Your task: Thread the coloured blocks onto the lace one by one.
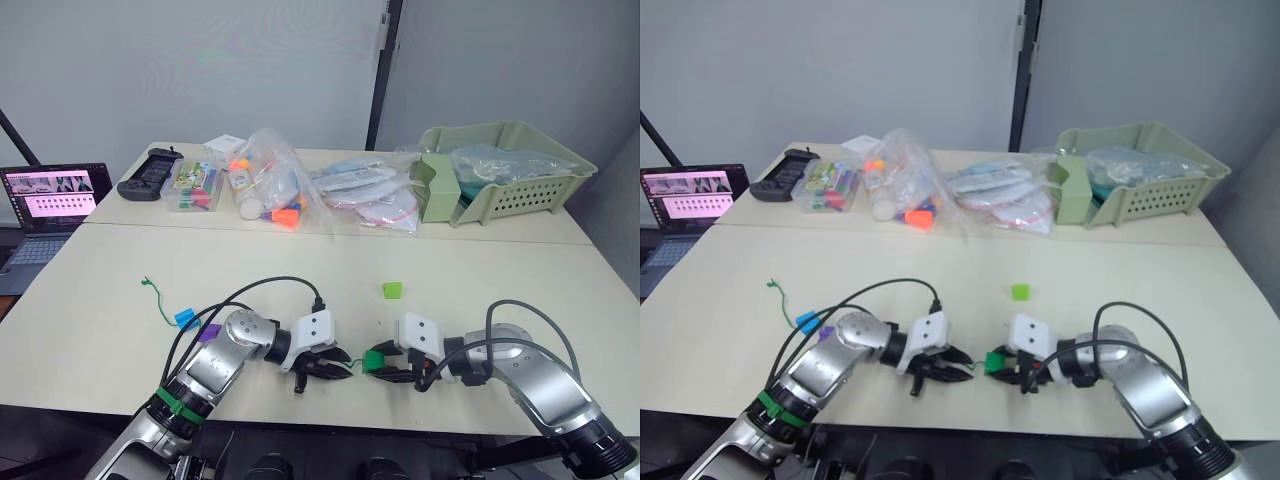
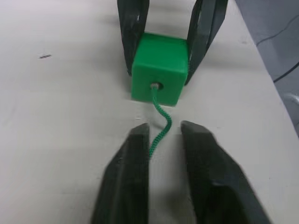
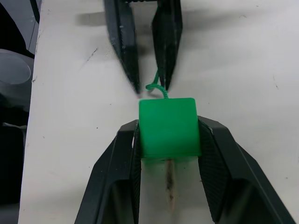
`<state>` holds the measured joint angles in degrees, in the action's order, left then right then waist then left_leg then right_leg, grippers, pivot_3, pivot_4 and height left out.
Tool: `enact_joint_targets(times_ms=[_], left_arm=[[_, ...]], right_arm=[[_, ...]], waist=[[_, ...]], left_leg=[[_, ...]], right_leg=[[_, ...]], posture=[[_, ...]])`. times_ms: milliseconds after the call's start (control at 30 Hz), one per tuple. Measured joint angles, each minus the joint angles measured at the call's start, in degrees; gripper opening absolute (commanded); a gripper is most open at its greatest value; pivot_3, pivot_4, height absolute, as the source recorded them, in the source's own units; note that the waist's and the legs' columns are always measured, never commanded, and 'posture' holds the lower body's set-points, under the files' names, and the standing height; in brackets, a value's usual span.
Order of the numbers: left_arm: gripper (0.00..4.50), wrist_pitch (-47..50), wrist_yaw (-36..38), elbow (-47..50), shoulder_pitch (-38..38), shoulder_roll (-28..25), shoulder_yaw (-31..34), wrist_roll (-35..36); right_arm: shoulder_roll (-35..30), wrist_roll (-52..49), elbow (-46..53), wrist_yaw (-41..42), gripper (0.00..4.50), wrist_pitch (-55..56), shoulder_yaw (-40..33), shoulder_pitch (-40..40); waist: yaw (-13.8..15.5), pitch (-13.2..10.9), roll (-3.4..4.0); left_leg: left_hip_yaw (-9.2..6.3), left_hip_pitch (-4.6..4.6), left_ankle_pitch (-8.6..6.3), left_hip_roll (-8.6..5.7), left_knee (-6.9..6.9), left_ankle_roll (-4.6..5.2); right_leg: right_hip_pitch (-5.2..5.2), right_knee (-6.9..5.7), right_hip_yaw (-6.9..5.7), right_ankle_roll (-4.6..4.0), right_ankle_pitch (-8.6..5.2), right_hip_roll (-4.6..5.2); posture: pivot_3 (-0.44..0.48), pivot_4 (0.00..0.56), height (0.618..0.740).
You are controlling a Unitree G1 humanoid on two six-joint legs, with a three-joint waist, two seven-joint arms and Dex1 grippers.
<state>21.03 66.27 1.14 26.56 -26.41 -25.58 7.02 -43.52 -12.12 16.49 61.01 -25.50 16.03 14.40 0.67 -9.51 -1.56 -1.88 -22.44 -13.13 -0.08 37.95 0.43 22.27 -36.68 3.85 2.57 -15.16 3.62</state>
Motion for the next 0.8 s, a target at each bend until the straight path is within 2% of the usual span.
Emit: enact_joint_targets(times_ms=[800], left_arm=[[0.02, 1.05, -2.01, -0.60, 2.65, 3.62, -1.21, -0.94]], right_arm=[[0.34, -0.01, 0.66, -0.33, 1.16, -1.30, 0.16, 0.53]], waist=[[-0.08, 0.00, -0.01]], left_leg=[[0.14, 0.02, 0.00, 0.00, 0.00, 0.00]], right_leg=[[0.00, -0.03, 0.00, 0.00, 0.00, -0.01]], posture=[[0.000, 0.150, 0.740]])
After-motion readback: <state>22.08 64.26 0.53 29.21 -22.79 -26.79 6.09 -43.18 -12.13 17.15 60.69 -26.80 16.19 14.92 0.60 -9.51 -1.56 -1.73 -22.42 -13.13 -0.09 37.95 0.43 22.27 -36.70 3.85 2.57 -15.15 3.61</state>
